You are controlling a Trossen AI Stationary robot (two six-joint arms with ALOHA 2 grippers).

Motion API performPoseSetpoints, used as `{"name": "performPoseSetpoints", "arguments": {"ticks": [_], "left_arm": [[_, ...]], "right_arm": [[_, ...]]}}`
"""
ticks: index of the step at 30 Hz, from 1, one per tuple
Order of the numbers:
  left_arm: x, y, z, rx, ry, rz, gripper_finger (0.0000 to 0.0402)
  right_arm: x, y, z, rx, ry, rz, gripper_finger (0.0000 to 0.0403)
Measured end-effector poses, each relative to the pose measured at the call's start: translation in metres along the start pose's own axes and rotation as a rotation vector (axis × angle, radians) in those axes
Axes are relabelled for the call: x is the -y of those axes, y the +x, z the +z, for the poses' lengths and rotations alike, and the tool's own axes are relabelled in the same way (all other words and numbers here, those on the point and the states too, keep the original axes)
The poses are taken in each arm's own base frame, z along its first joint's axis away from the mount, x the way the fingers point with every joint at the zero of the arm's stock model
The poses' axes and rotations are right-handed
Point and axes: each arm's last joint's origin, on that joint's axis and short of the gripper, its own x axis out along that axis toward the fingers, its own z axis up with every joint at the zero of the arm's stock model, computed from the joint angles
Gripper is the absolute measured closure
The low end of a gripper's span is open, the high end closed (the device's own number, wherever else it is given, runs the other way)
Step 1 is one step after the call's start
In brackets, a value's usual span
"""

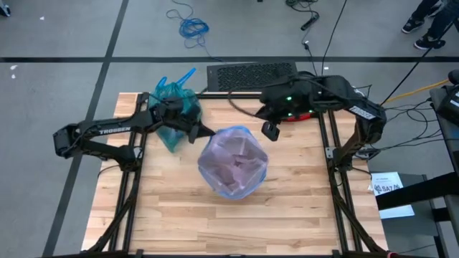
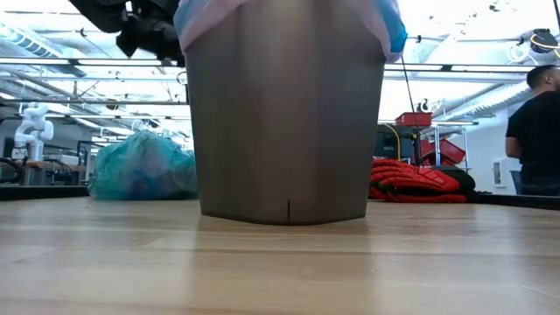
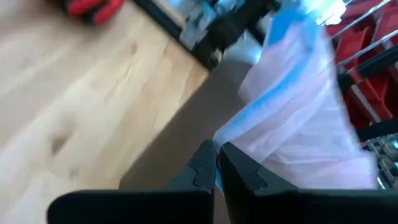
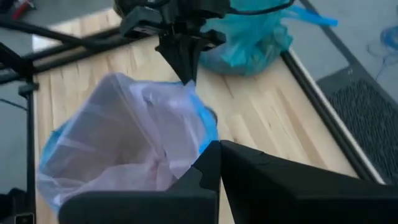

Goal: Place trash/remove bag and relplace
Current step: Insert the new pink trash bag into the trash bin

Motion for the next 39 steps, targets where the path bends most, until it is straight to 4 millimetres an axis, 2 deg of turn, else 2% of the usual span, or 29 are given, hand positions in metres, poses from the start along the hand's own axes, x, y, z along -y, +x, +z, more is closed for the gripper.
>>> {"name": "performPoseSetpoints", "arguments": {"ticks": [3,5,9,13,17,20,27,30,36,39], "left_arm": [[0.005,-0.008,0.011,0.053,0.047,-0.006,0.0381],[0.004,-0.012,0.013,0.062,0.055,0.008,0.0381],[-0.007,-0.011,0.003,-0.033,0.010,0.083,0.0390],[-0.014,-0.005,-0.009,-0.134,-0.032,0.134,0.0399],[-0.009,-0.001,-0.011,-0.145,-0.016,0.116,0.0399],[-0.007,0.000,-0.013,-0.144,-0.013,0.130,0.0400],[-0.007,0.000,-0.013,-0.139,-0.013,0.135,0.0401],[-0.007,0.000,-0.013,-0.139,-0.013,0.135,0.0401],[-0.007,0.000,-0.012,-0.137,-0.013,0.134,0.0401],[-0.007,0.000,-0.012,-0.135,-0.013,0.133,0.0401]], "right_arm": [[0.000,-0.005,0.000,0.035,-0.007,0.011,0.0403],[0.000,0.005,-0.005,-0.007,-0.005,0.001,0.0403],[-0.003,0.048,-0.019,-0.113,-0.009,-0.016,0.0403],[0.000,0.100,-0.030,-0.112,0.039,0.067,0.0403],[0.008,0.133,-0.041,-0.098,0.127,0.056,0.0403],[0.013,0.134,-0.041,-0.084,0.156,0.051,0.0403],[0.027,0.119,-0.031,-0.030,0.186,0.030,0.0390],[0.034,0.122,-0.034,-0.088,0.207,0.027,0.0358],[0.038,0.130,-0.034,-0.140,0.222,0.156,0.0279],[0.041,0.131,-0.034,-0.144,0.212,0.146,0.0258]]}}
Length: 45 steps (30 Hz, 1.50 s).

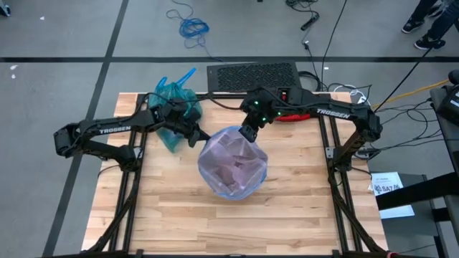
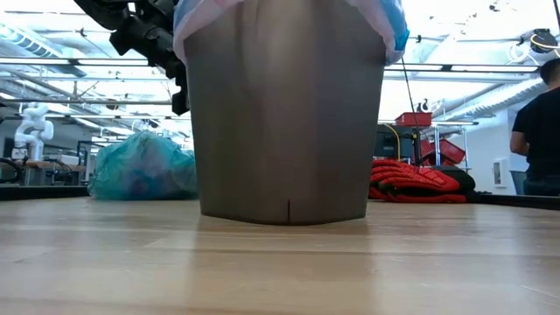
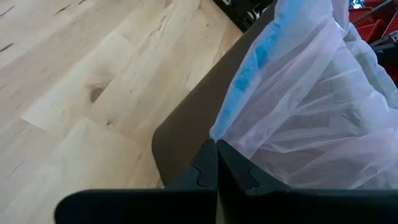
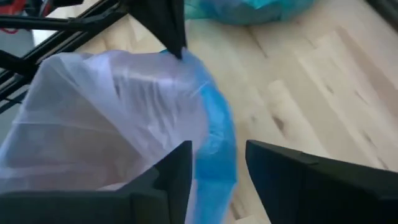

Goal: Place trash/remove bag and relplace
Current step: Insert the new pink trash bag into the trash bin

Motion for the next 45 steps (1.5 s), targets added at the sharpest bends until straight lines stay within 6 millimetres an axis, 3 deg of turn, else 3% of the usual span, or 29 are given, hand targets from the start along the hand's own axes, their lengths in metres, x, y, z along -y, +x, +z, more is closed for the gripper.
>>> {"name": "performPoseSetpoints", "arguments": {"ticks": [3,9,17,23,29,40,43,45], "left_arm": [[0.000,0.000,0.000,0.000,0.000,0.000,0.0401],[0.000,0.000,0.000,0.002,0.001,-0.001,0.0401],[0.000,0.000,0.000,0.002,-0.029,-0.001,0.0401],[0.009,-0.011,0.005,0.066,-0.012,-0.027,0.0401],[0.009,-0.014,0.005,0.084,-0.009,-0.016,0.0402],[0.009,-0.014,0.005,0.077,-0.014,-0.013,0.0402],[0.009,-0.014,0.005,0.078,-0.014,-0.014,0.0402],[0.009,-0.014,0.005,0.077,-0.014,-0.013,0.0402]], "right_arm": [[0.004,-0.001,0.001,0.006,-0.017,-0.039,0.0273],[0.021,0.011,-0.005,-0.041,-0.047,-0.077,0.0390],[0.032,0.028,-0.017,-0.090,-0.007,-0.050,0.0400],[0.025,-0.009,-0.003,0.038,0.074,-0.014,0.0399],[0.026,-0.025,0.000,0.066,0.082,0.026,0.0362],[0.016,-0.002,-0.003,-0.011,0.045,0.074,0.0187],[0.023,0.007,-0.005,-0.044,0.034,-0.016,0.0196],[0.028,0.016,-0.005,-0.074,0.027,-0.045,0.0232]]}}
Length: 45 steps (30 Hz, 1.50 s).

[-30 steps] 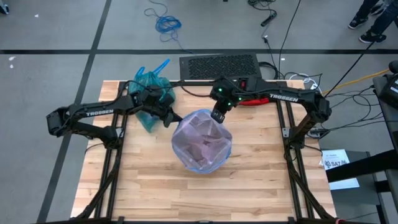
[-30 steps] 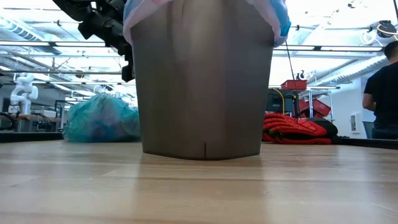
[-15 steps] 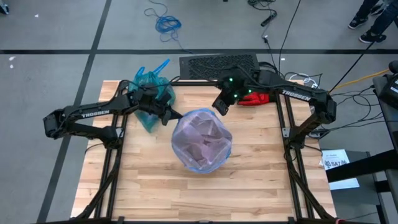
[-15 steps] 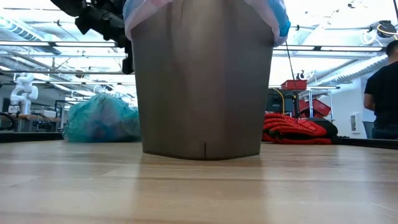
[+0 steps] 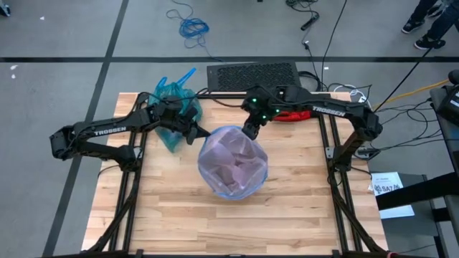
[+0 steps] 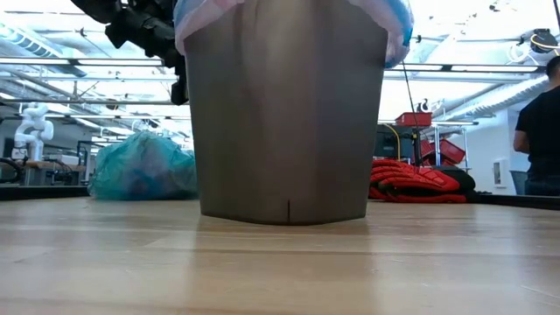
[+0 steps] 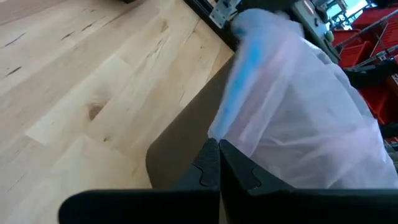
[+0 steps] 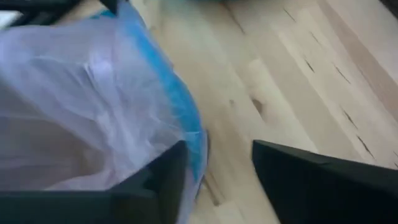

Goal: Place trash/remove bag and relplace
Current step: Insert the new pink trash bag into the trash bin

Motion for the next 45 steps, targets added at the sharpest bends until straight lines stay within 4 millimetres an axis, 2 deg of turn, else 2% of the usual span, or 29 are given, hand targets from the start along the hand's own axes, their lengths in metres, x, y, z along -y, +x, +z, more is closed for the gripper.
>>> {"name": "performPoseSetpoints", "arguments": {"ticks": [4,6,14,22,25,36,39,45], "left_arm": [[-0.001,0.000,-0.001,0.003,0.004,0.026,0.0402],[-0.003,0.001,-0.002,0.000,0.015,0.066,0.0402],[-0.012,0.006,-0.017,-0.036,0.014,0.174,0.0402],[-0.004,0.013,-0.027,-0.074,-0.004,0.117,0.0396],[-0.001,0.013,-0.024,-0.063,-0.004,0.069,0.0372],[0.008,0.005,-0.004,0.004,-0.004,0.061,0.0239],[0.011,0.002,0.003,0.028,0.003,0.058,0.0224],[0.018,-0.003,0.014,0.054,0.039,0.036,0.0221]], "right_arm": [[0.003,0.016,0.001,-0.036,-0.007,-0.010,0.0353],[0.003,0.017,0.003,-0.025,-0.013,-0.001,0.0388],[0.003,0.017,0.003,-0.024,-0.015,-0.001,0.0399],[0.003,0.019,0.003,-0.032,-0.010,-0.005,0.0402],[0.003,0.019,0.003,-0.032,-0.010,-0.005,0.0401],[0.005,0.021,0.000,-0.057,-0.020,-0.018,0.0399],[0.008,0.027,-0.007,-0.100,-0.012,-0.032,0.0399],[0.014,0.043,-0.020,-0.158,0.005,-0.047,0.0399]]}}
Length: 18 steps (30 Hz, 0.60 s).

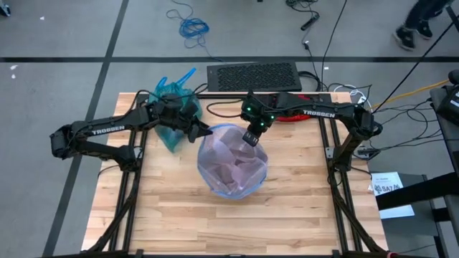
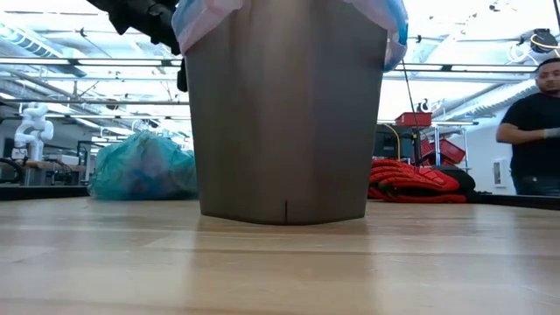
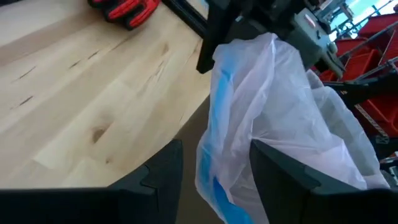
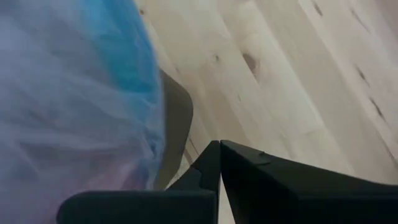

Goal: Place trash/remove bag and relplace
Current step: Insert the new pink trash bag into the trash bin

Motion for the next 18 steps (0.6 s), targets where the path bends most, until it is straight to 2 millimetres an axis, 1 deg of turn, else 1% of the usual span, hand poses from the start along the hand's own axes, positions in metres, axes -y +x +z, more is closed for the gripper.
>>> {"name": "performPoseSetpoints", "arguments": {"ticks": [3,6,8,10,13,18], "left_arm": [[-0.001,0.000,-0.003,-0.028,-0.010,0.015,0.0221],[-0.007,-0.001,-0.011,-0.098,-0.010,0.095,0.0221],[-0.009,-0.001,-0.014,-0.122,-0.006,0.114,0.0221],[-0.008,0.000,-0.013,-0.113,-0.018,0.106,0.0221],[-0.004,-0.002,-0.008,-0.075,-0.036,0.046,0.0221],[0.005,-0.011,0.004,0.003,-0.051,-0.031,0.0221]], "right_arm": [[0.000,0.005,-0.002,-0.009,0.001,0.004,0.0399],[0.000,0.005,-0.002,0.001,0.008,0.003,0.0399],[0.000,0.004,-0.001,0.014,0.007,0.007,0.0399],[-0.001,0.003,0.000,0.028,0.005,0.014,0.0399],[-0.001,0.003,0.000,0.028,0.017,0.016,0.0399],[-0.001,0.001,0.000,0.038,0.012,0.019,0.0399]]}}
